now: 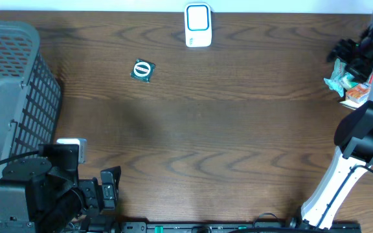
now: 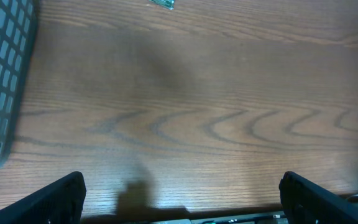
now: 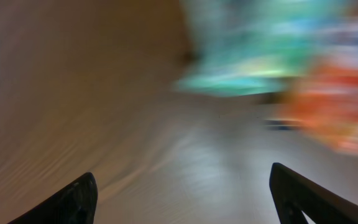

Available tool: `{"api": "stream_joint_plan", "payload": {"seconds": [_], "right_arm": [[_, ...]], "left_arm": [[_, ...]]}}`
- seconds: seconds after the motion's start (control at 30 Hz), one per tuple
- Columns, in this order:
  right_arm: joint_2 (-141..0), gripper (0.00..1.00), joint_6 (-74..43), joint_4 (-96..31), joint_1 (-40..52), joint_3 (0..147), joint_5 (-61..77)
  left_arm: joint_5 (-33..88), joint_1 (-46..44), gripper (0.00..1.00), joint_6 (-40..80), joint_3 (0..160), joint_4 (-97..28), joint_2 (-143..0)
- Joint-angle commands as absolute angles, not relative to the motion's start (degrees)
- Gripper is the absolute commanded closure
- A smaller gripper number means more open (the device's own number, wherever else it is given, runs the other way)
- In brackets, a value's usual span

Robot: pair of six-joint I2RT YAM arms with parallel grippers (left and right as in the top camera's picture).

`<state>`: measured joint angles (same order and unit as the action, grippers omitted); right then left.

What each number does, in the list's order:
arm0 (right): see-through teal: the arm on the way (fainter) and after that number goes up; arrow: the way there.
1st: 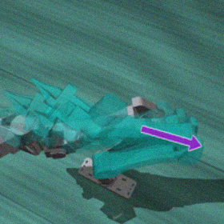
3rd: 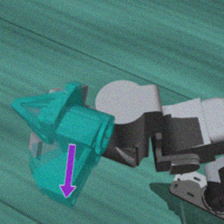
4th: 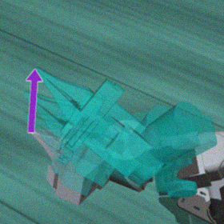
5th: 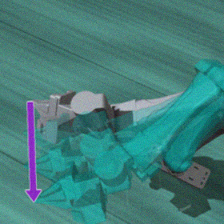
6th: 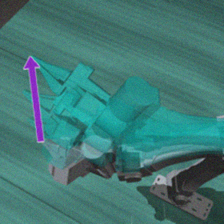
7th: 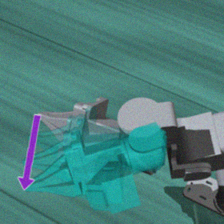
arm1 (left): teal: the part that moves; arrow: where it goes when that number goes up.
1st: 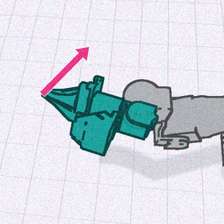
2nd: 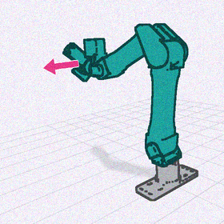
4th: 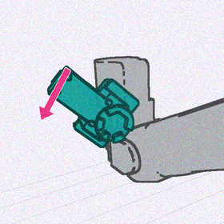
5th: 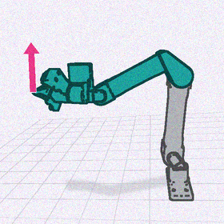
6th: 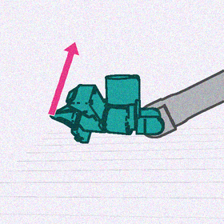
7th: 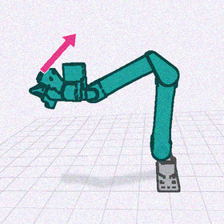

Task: Scan the item barcode
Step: 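Move the right gripper left over the dark green tin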

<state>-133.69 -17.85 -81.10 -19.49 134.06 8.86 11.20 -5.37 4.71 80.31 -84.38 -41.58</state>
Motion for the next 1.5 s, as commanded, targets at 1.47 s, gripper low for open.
{"api": "stream_joint_plan", "payload": {"seconds": [1.47], "right_arm": [[-143.9, 0.01, -39.4, -26.8, 39.2, 134.1, -4.8]], "left_arm": [[10.6, -5.4, 0.02, 5.0, 80.5, -84.4, -41.7]]}}
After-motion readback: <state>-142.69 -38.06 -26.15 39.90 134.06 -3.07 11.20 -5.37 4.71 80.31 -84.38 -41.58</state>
